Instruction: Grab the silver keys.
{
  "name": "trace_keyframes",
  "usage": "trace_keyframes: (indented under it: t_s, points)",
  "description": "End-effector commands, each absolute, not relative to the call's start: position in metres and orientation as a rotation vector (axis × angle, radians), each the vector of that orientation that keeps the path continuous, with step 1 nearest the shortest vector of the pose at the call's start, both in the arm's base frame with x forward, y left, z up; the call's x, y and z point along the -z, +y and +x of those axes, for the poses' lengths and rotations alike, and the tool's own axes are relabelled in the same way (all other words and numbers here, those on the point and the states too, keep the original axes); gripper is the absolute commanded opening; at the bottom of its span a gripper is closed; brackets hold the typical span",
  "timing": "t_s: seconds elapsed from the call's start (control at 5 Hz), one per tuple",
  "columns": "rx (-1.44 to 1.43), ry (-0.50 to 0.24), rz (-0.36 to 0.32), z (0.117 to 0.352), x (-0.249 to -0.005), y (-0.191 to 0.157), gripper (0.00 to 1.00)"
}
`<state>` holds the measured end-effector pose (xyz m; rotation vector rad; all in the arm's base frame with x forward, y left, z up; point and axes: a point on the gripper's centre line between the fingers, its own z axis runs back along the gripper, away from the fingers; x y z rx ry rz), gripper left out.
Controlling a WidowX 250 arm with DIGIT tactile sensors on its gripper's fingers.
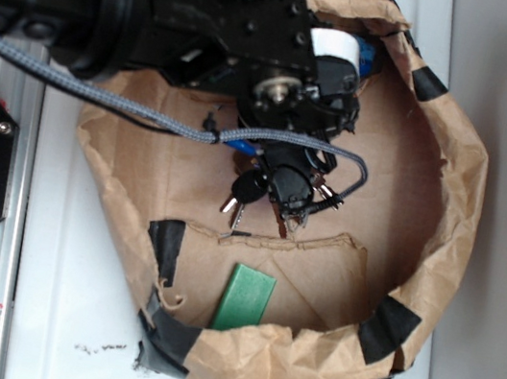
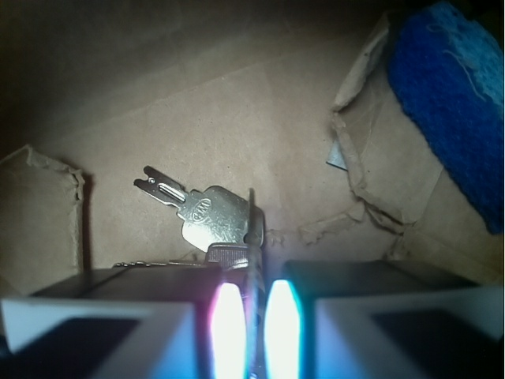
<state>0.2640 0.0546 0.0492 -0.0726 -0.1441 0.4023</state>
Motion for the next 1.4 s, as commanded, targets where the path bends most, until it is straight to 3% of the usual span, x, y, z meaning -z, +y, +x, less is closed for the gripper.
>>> trace_keyframes:
  t_s: [0.0,0.6,0.8,1.0,1.2]
  points:
    - [-0.395,-0.178,-0.067,0.267,-0.061,0.061,0.00]
    - [-0.398,-0.162,-0.106,0.267,-0.068,0.060,0.00]
    - [-0.346,-0.230,-0.226,0.263,-0.118,0.040,0.00]
    - [-0.252,-0.335,-0.396,0.244,-0.168,0.025,0.00]
    - [-0.249,-0.313,-0.364,0.252,-0.189,0.023,0.00]
